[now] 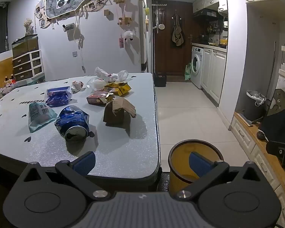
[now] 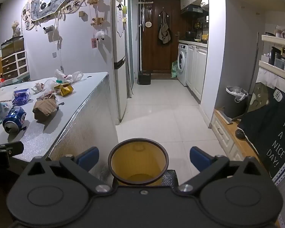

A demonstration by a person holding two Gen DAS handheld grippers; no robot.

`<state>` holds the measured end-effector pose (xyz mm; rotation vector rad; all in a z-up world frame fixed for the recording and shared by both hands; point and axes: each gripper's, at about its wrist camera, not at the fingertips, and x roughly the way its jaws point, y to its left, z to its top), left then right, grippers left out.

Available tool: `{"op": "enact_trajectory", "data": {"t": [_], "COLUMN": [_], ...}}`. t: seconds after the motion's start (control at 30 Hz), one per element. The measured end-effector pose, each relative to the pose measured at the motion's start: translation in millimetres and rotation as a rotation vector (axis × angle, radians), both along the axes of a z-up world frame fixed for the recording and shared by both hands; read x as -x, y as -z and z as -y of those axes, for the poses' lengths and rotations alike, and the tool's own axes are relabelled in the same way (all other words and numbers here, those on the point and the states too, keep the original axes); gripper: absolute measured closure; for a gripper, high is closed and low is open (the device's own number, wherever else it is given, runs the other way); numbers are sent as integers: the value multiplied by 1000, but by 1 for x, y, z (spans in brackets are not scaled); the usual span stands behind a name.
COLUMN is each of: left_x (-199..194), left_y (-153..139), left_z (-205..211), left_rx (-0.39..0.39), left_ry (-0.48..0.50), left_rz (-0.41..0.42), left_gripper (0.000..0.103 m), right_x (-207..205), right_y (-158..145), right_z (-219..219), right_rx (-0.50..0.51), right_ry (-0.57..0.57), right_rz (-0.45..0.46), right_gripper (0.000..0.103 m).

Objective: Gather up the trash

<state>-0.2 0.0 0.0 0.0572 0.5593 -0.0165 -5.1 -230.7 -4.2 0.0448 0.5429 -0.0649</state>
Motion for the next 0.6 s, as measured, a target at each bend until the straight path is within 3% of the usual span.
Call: {"op": "enact_trajectory", "data": {"t": [0.6], "left_x": [0], "left_y": [0], "left_z": [0], "left_rx": [0], "left_ry": [0], "left_rz": [1], "left_gripper": [0], "right_x": [3], "right_y": [-2], "right_z": [1], "right_rx": [3], "right_ry": [2], "right_rz": [7], "right_gripper": [0]}}
